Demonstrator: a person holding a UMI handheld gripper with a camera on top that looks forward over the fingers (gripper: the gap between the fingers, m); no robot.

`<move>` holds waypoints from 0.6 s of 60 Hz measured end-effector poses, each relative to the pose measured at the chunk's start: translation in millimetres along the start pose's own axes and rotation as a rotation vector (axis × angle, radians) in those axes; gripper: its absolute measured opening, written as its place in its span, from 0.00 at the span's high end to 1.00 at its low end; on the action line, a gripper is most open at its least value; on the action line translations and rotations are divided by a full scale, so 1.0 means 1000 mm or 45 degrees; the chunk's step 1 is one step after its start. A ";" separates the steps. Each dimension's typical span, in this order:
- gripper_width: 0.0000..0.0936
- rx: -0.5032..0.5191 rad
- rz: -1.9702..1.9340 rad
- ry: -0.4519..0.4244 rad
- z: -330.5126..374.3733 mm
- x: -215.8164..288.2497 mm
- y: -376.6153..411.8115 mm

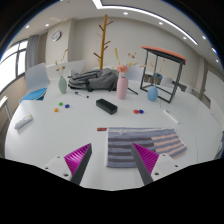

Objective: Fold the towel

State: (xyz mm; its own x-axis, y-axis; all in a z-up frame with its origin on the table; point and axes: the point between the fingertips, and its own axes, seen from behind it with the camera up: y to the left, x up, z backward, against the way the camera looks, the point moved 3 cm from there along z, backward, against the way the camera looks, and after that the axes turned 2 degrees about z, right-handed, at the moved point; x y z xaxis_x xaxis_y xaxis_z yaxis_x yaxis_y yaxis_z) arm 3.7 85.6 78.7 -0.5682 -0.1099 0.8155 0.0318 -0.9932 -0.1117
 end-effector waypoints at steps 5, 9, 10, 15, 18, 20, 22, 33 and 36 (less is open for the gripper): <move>0.08 0.039 -0.007 0.026 -0.030 -0.007 0.003; 0.09 0.051 -0.017 0.057 -0.053 -0.012 0.005; 0.09 0.051 -0.017 0.064 -0.058 -0.014 0.005; 0.09 0.050 -0.026 0.096 -0.078 -0.021 0.004; 0.09 0.051 -0.027 0.111 -0.089 -0.025 0.003; 0.09 0.048 -0.028 0.123 -0.095 -0.028 0.002; 0.09 0.048 -0.028 0.134 -0.099 -0.031 0.001; 0.41 0.074 -0.016 0.126 -0.101 -0.029 0.005; 0.93 0.022 0.016 0.142 -0.103 -0.028 -0.003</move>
State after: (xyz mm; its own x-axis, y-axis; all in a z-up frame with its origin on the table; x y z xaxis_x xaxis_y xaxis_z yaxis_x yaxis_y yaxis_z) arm -65.1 95.3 -2.7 -0.6554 -0.1183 0.7459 0.0528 -0.9924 -0.1110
